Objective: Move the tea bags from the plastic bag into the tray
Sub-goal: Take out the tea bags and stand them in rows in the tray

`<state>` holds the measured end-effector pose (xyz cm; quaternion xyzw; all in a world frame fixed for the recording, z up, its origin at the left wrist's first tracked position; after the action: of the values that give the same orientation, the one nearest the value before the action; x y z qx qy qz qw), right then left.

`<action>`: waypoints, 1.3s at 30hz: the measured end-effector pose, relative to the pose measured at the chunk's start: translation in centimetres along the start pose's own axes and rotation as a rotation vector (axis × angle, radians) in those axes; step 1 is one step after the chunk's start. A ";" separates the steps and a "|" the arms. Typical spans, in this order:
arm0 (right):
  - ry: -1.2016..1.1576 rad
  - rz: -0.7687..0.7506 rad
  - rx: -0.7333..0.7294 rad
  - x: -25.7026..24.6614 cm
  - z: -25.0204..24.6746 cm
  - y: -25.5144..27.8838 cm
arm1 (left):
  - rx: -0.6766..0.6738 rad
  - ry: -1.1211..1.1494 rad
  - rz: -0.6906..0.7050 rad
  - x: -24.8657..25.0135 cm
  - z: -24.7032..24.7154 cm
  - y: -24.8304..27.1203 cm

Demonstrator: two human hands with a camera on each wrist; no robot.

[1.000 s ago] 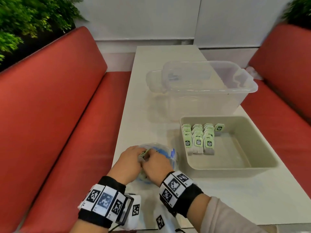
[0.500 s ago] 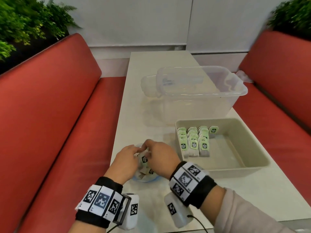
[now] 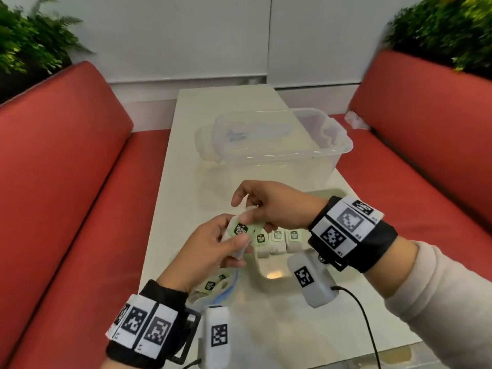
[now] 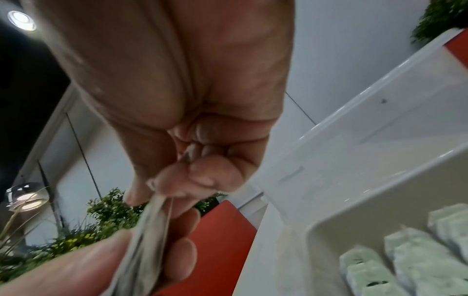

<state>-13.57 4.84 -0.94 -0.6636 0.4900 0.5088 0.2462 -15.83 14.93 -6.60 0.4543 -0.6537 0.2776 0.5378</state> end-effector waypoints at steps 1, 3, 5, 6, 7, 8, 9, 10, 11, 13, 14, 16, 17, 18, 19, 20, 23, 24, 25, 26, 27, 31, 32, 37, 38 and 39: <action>-0.023 0.011 0.029 0.5 -1.1 0.4 | 0.027 0.015 -0.004 0.1 0.6 -0.6; -0.087 0.028 0.071 1.5 -3.2 1.1 | 0.067 0.037 -0.006 0.3 1.9 -1.9; -0.124 0.030 0.112 2.4 -5.2 1.8 | 0.096 0.066 -0.010 0.6 3.1 -3.1; -0.129 0.027 0.141 2.9 -6.2 2.1 | 0.108 0.069 -0.012 0.8 3.7 -3.7; -0.128 0.027 0.174 3.3 -7.3 2.5 | 0.119 0.065 -0.011 1.0 4.3 -4.2; -0.122 0.027 0.208 3.7 -8.2 2.8 | 0.130 0.062 -0.005 1.1 4.8 -4.7; -0.111 0.029 0.242 4.1 -9.2 3.1 | 0.139 0.058 0.000 1.4 5.4 -5.2; -0.096 0.029 0.273 4.5 -10.0 3.4 | 0.151 0.051 0.003 1.5 5.9 -5.7; -0.080 0.025 0.303 4.9 -10.8 3.7 | 0.163 0.043 0.005 1.7 6.5 -6.0; -0.041 0.008 0.349 5.5 -12.1 4.2 | 0.185 0.031 0.006 2.0 7.5 -6.5; -0.018 -0.006 0.365 5.8 -12.7 4.5 | 0.191 0.027 0.002 2.1 8.1 -6.8; 0.017 -0.027 0.387 6.1 -13.3 4.8 | 0.198 0.019 0.003 2.3 9.0 -7.2; 0.027 -0.032 0.398 6.3 -13.7 5.1 | 0.203 0.014 0.009 2.4 9.4 -7.4; 0.034 -0.030 0.412 6.6 -14.0 5.2 | 0.209 0.006 0.014 2.4 9.8 -7.5; 0.041 -0.028 0.429 6.8 -14.3 5.4 | 0.214 -0.004 0.018 2.4 10.0 -7.6; 0.048 -0.026 0.441 7.0 -14.5 5.6 | 0.217 -0.011 0.022 2.5 10.3 -7.6; 0.054 -0.024 0.433 7.2 -15.0 5.8 | 0.222 -0.025 0.029 2.6 10.4 -7.6; 0.058 -0.023 0.427 7.2 -15.3 5.8 | 0.230 -0.025 0.031 2.5 10.3 -7.6; 0.070 -0.021 0.427 7.1 -15.6 5.8 | 0.238 -0.026 0.031 2.4 10.1 -7.7; 0.093 -0.018 0.426 7.1 -16.1 5.7 | 0.251 -0.026 0.027 2.1 9.8 -7.7; 0.128 -0.013 0.423 7.0 -16.5 5.5 | 0.267 -0.024 0.016 1.8 9.5 -7.8; 0.337 0.067 0.340 7.6 -17.4 3.8 | 0.321 -0.010 -0.039 0.6 8.1 -8.1; 0.419 0.101 0.307 8.1 -17.3 3.2 | 0.323 -0.013 -0.045 0.5 7.9 -8.2; 0.810 0.269 0.145 11.0 -16.1 0.3 | 0.295 -0.025 -0.013 1.4 7.0 -9.0; 0.851 0.292 0.109 11.5 -15.7 -0.2 | 0.289 -0.022 -0.012 1.5 6.8 -9.1; 0.884 0.314 0.073 12.0 -15.3 -0.7 | 0.284 -0.015 -0.015 1.5 6.6 -9.1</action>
<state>-6.27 -12.35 -6.57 -0.7255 0.6598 0.1909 -0.0430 -10.70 4.89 -8.08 0.5326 -0.6085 0.3599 0.4653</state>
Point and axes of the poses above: each hand's wrist, its own y-axis away from the middle knuckle, its own z-axis out of the palm, x = y × z, the point moved 8 cm from there along -y, towards the middle knuckle, and after that the axes turned 15 degrees about -y, right-handed, at the moved point
